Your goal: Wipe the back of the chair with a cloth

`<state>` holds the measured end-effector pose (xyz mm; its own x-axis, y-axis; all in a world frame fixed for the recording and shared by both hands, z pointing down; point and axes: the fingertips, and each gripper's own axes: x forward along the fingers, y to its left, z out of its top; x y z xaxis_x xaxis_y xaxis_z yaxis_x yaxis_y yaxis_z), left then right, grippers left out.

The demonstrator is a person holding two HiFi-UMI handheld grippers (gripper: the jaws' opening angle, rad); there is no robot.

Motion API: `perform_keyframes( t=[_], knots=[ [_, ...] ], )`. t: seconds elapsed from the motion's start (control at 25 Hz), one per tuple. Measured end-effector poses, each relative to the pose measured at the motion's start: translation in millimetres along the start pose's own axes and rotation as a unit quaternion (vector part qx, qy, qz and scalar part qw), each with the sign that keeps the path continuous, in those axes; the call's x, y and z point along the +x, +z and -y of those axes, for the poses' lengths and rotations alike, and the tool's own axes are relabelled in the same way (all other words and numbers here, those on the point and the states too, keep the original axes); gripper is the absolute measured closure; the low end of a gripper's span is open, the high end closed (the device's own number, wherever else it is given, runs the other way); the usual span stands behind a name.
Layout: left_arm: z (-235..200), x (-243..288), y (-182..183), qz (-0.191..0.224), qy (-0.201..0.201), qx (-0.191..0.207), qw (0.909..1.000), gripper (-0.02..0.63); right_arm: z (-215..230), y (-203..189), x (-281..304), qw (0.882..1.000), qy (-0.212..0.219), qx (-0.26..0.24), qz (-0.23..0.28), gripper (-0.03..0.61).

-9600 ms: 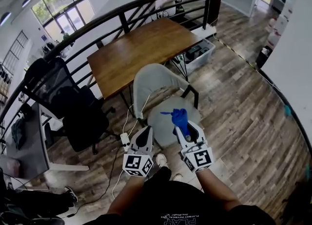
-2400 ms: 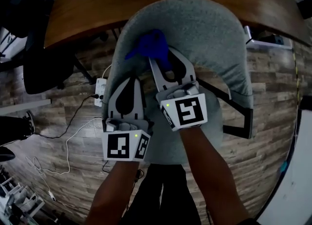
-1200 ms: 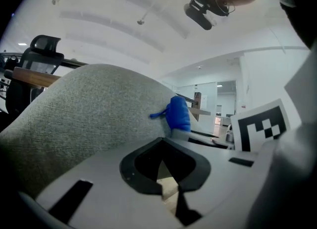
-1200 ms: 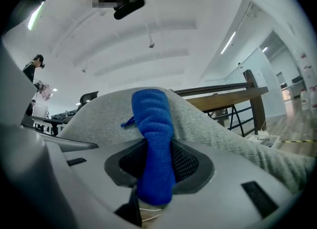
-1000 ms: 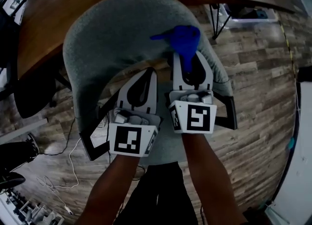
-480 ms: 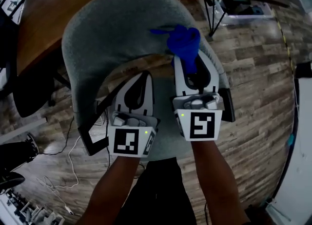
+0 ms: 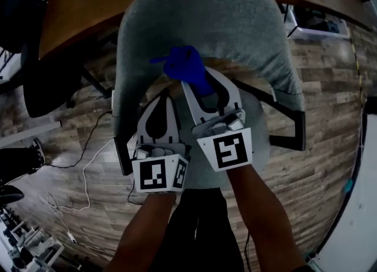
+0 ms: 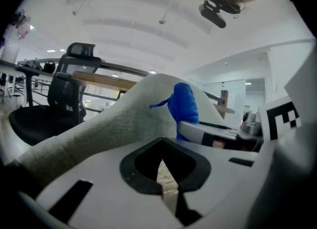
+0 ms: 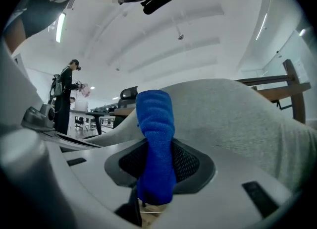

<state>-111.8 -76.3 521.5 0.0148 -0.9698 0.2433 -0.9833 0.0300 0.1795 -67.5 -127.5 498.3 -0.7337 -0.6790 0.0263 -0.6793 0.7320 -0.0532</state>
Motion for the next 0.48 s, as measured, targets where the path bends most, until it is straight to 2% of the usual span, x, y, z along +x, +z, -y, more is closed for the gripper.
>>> perform_keyframes(
  t=[0.24, 0.48],
  knots=[
    [-43, -35, -9, 0.001, 0.075, -0.029, 0.9968, 0.612, -50, -15, 22, 0.998, 0.063, -0.007, -0.019, 0.455],
    [-61, -52, -15, 0.003, 0.094, -0.037, 0.9949, 0.612, -89, -34, 34, 0.991, 0.128, -0.008, -0.035, 0.455]
  ],
)
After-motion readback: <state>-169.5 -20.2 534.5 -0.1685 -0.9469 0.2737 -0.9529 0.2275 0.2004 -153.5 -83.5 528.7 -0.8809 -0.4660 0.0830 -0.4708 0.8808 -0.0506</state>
